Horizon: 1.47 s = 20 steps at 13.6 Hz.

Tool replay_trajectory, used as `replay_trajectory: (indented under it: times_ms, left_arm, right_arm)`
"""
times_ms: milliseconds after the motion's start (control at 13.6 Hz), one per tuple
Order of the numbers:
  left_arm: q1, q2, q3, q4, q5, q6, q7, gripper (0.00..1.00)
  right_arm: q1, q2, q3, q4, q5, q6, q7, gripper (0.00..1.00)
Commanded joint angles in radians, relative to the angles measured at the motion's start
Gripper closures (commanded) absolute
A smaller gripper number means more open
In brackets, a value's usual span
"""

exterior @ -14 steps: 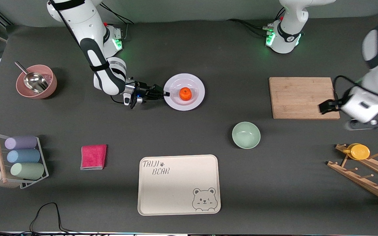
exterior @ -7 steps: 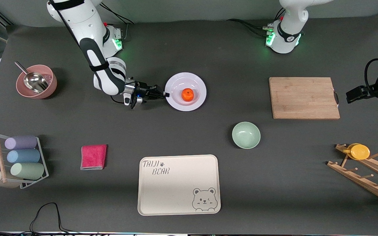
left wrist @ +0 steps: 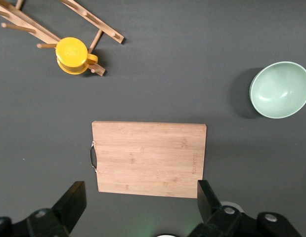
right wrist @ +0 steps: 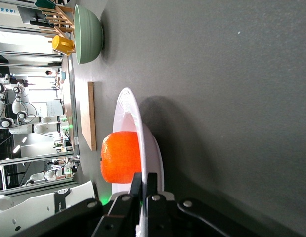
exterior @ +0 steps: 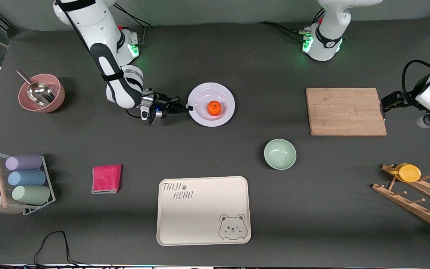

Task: Place orange and plate with both arms
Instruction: 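Lift the plate rim with the right gripper and pull it toward the tray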

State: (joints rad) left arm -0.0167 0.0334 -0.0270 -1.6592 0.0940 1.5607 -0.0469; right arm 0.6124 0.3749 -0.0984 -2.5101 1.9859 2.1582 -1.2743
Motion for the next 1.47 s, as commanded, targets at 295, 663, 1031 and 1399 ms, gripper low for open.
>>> replay_trajectory:
  times_ms: [295, 663, 1031, 1399]
  left_arm:
    - [-0.028, 0.034, 0.025, -0.004, -0.01, 0.002, 0.021, 0.0]
    - [-0.02, 0.039, 0.025, -0.004, -0.01, -0.002, 0.021, 0.0]
    - [-0.017, 0.046, 0.025, -0.002, -0.01, 0.002, 0.022, 0.0]
    - [-0.017, 0.048, 0.025, -0.002, -0.01, 0.004, 0.022, 0.0]
  right_arm:
    - [0.006, -0.025, -0.006, 0.011, 0.03, 0.017, 0.032, 1.0]
    - [0.001, -0.054, -0.009, 0.028, 0.031, 0.011, 0.084, 1.0]
    - [0.004, -0.134, -0.011, 0.028, 0.031, 0.011, 0.171, 1.0]
    - [0.0, -0.131, -0.012, 0.089, 0.031, 0.011, 0.219, 1.0]
